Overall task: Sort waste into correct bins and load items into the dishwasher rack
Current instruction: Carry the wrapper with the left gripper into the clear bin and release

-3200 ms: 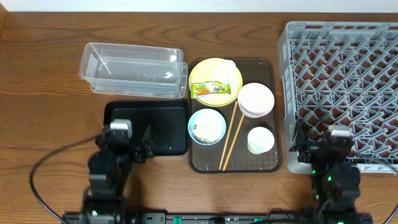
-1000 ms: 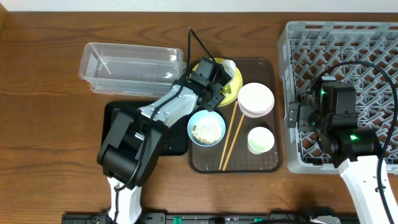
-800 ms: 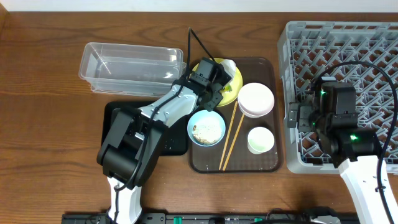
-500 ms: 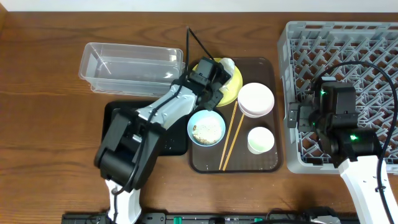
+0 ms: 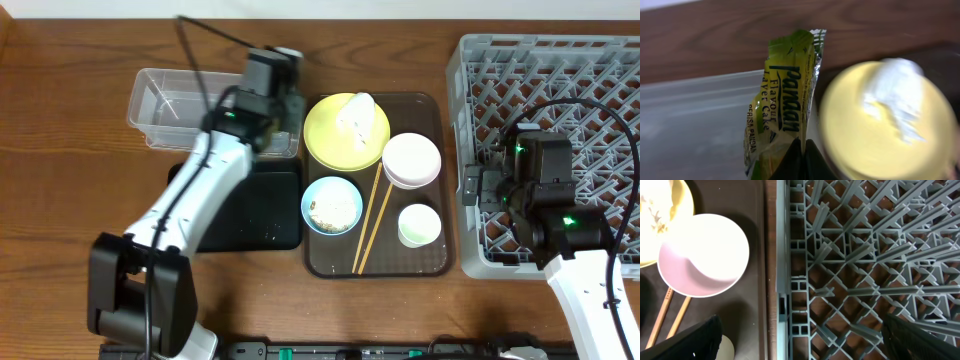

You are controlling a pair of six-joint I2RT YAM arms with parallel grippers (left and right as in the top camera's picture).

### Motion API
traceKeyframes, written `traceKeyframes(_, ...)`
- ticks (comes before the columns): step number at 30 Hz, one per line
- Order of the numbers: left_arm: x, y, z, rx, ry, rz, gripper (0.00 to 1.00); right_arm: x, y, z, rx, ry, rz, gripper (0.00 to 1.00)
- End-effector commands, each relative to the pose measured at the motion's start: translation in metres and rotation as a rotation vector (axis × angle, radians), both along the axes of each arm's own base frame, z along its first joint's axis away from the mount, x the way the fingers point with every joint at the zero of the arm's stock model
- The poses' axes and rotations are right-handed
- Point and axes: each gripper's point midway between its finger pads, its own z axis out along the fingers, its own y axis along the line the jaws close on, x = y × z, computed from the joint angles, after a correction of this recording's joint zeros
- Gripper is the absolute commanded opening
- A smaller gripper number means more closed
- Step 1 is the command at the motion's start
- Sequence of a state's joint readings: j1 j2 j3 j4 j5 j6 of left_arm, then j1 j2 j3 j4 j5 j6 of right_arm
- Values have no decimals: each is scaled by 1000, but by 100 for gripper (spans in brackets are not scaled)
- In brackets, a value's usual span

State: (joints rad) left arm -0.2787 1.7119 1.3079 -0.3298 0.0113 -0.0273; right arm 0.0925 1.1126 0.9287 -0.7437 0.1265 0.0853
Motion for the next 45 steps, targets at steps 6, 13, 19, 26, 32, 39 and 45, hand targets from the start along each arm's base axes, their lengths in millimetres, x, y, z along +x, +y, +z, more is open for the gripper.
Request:
traceKeyframes(6, 12, 42, -3, -58, 17, 132, 55, 3, -2, 8, -2, -19, 1, 99)
traceKeyframes(13, -1, -15, -1, -167, 50, -40, 56, 3, -2, 8, -2, -19, 1, 99)
traceKeyframes(19, -11, -60, -2, -135, 29, -128, 59, 3, -2, 8, -2, -19, 1, 99)
traceKeyframes(26, 7, -16, 4, 65, -70, 76, 34, 3, -2, 8, -2, -18, 1, 99)
traceKeyframes(32, 19, 26, 5, 75, -73, 171, 22, 3, -2, 8, -2, -19, 1, 99)
traceKeyframes(39, 25, 66, -17, 91, -23, 249, 22, 3, -2, 8, -2, -18, 1, 99)
traceKeyframes(45, 23, 79, -55, 118, 70, 269, 22, 3, -2, 8, -2, -17, 1, 99)
